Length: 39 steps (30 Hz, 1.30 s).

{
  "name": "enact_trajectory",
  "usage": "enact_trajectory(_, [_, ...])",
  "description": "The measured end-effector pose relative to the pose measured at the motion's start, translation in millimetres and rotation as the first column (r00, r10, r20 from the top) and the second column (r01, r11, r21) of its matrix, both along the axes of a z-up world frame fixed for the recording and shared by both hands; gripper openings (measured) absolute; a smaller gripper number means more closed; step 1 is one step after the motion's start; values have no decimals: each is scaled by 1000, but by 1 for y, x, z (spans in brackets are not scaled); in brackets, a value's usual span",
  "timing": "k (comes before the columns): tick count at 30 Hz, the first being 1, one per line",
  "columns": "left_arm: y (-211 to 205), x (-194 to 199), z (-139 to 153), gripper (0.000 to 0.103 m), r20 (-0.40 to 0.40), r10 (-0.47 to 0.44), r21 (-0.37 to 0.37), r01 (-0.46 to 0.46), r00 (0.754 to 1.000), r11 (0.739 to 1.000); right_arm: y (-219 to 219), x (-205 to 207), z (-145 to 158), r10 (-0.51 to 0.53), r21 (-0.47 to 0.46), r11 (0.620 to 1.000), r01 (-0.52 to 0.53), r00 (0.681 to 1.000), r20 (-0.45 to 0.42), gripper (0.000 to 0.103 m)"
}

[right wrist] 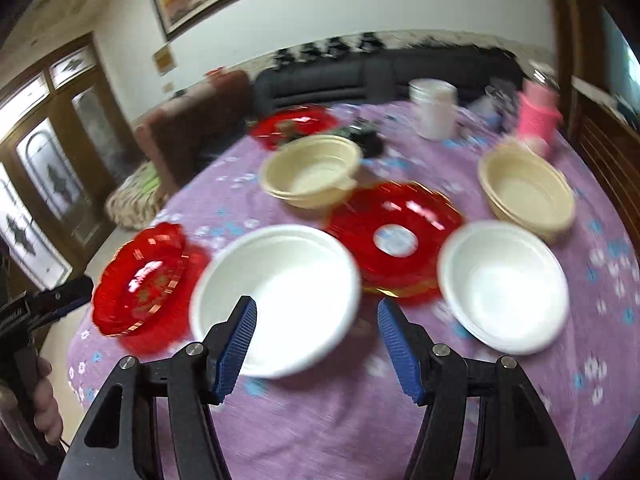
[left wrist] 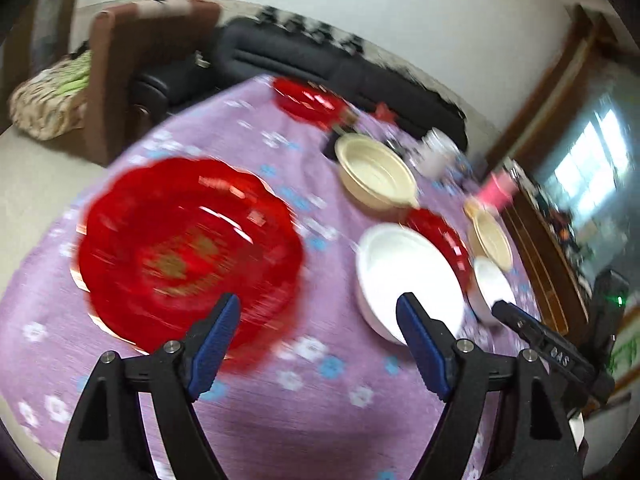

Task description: Organize plates and bowls

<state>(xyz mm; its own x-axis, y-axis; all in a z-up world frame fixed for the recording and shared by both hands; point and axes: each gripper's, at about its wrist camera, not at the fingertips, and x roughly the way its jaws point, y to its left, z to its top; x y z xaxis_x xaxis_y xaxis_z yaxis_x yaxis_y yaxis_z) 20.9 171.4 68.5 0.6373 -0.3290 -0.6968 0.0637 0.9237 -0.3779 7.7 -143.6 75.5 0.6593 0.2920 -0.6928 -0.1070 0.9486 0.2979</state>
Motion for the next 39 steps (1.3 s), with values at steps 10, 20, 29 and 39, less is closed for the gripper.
enact_trajectory(10, [-51, -6, -11, 80, -50, -71, 50, 74, 996, 996, 7, 41, -56, 41, 210, 978, -5, 986, -164, 68])
enact_trajectory(20, [-29, 5, -3, 80, -54, -8, 75, 12, 999, 997, 8, 34, -58, 174, 268, 957, -114, 961, -214, 21])
enact_trajectory(29, [-58, 43, 14, 80, -61, -93, 81, 98, 994, 992, -22, 24, -19, 158, 143, 981, -133, 971, -181, 36])
enact_trajectory(39, [-107, 146, -12, 79, -178, -195, 104, 216, 964, 971, -86, 130, -4, -33, -13, 999, 31, 979, -203, 52])
